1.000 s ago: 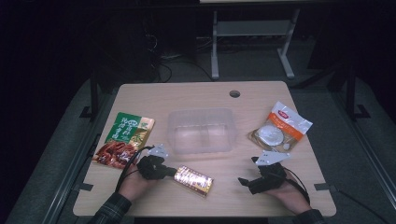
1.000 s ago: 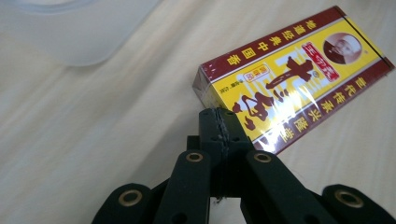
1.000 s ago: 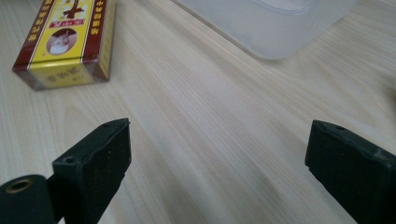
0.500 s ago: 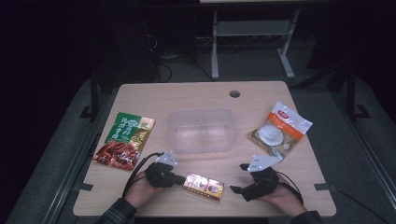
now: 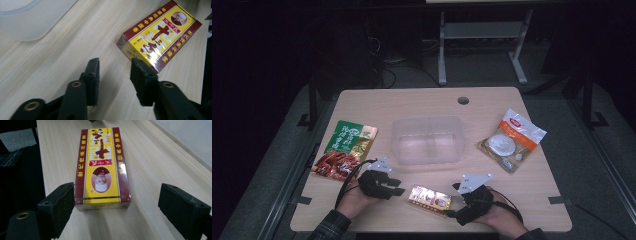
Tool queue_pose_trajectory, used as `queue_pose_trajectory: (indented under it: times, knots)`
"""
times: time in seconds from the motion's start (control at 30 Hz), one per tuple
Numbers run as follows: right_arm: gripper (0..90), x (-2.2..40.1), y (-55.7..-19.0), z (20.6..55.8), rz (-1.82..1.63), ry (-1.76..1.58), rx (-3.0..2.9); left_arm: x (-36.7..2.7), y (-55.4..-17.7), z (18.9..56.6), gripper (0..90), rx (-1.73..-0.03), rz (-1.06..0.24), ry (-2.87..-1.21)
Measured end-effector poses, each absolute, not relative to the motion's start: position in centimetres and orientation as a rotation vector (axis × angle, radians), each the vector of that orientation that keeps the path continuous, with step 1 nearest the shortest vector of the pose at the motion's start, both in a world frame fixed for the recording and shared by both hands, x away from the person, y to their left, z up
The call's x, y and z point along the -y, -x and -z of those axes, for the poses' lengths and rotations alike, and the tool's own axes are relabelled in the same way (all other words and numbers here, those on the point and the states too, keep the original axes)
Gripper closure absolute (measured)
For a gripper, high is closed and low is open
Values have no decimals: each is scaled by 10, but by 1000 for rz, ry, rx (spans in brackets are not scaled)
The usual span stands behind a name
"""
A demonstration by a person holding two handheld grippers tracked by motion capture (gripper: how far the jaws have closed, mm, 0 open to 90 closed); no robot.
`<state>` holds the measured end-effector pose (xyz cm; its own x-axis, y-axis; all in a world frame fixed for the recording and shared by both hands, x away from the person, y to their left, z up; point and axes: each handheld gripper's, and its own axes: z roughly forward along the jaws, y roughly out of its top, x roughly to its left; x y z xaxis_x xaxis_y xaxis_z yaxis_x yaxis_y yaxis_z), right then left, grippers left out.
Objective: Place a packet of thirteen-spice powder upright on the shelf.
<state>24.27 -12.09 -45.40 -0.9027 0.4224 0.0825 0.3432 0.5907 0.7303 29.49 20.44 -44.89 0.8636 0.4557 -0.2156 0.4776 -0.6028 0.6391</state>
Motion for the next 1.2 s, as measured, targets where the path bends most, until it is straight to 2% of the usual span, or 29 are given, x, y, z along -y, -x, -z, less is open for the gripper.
queue_pose_trajectory:
  times: [0.13,0.3,0.47,0.6,0.9,1.2]
  knots:
    - [133,113,-243,457,-1193,-644,-2738,-209,-292,448,434,-678,20,-2283]
    - [134,106,-242,460,-1159,-611,-2761,-211,-291,449,349,-672,0,-2274]
    - [148,102,-243,464,-1106,-579,-2782,-210,-292,450,329,-654,-9,-2270]
    - [225,103,-245,466,-1099,-567,-2784,-209,-292,450,306,-650,-11,-2265]
    - [305,101,-243,467,-1077,-534,-2815,-209,-293,449,297,-629,-20,-2262]
    - [315,104,-245,466,-1088,-538,-2836,-208,-292,448,280,-609,-17,-2255]
